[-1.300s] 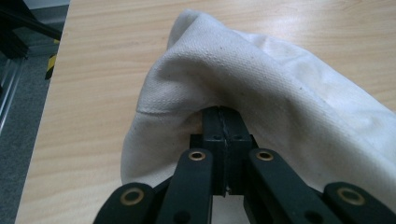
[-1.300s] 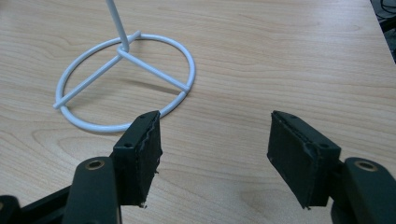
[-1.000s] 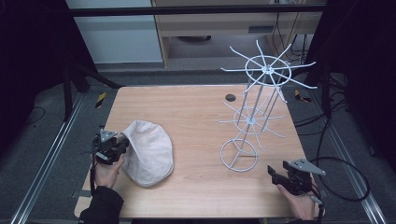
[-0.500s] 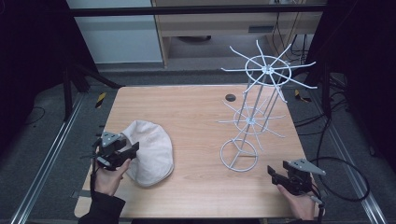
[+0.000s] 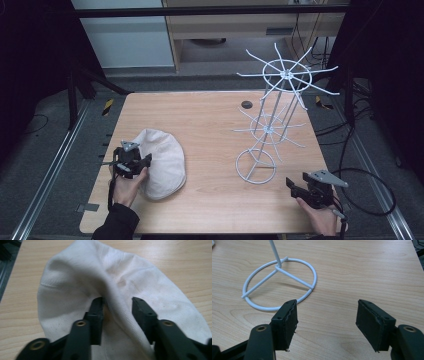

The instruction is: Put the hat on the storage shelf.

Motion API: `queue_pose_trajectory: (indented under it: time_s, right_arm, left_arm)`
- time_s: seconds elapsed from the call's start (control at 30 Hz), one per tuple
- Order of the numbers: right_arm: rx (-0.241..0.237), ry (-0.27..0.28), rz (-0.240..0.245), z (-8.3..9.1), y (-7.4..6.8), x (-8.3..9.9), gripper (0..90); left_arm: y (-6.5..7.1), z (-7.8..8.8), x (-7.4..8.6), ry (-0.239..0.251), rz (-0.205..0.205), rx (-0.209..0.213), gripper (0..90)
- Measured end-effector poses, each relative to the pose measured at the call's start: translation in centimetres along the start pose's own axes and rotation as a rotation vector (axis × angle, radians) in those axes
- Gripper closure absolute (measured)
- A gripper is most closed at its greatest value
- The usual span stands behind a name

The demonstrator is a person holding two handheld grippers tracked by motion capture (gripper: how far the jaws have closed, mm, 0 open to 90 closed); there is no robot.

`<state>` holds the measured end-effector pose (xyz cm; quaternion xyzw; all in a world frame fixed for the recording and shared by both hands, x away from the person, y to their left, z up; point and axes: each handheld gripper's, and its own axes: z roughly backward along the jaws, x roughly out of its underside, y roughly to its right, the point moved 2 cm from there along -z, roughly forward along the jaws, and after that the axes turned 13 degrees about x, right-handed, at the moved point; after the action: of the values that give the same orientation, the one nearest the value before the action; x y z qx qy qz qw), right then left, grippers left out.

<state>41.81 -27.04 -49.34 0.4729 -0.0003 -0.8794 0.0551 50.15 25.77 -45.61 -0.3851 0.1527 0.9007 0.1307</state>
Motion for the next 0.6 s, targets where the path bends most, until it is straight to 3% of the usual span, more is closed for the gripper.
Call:
queue_pose_trajectory:
  time_s: [0.13, 0.2, 0.4, 0.6]
  right_arm:
    - [0.004, -0.001, 0.005, -0.1, 0.1, 0.0, 33.5]
    - [0.003, -0.001, 0.009, -0.1, 0.1, 0.0, 33.5]
    - [0.006, -0.004, 0.013, -0.2, 0.0, 0.0, 33.5]
    - [0.006, -0.004, 0.011, -0.2, 0.0, 0.0, 33.5]
  left_arm:
    - [-0.7, 0.0, -0.1, 0.007, 0.023, 0.024, 81.5]
    - [-0.8, 0.4, -0.2, 0.023, 0.015, 0.022, 86.6]
    - [-0.3, 2.3, -0.9, 0.116, -0.042, 0.076, 87.7]
    - [1.1, 4.7, -1.8, 0.228, -0.099, 0.139, 87.9]
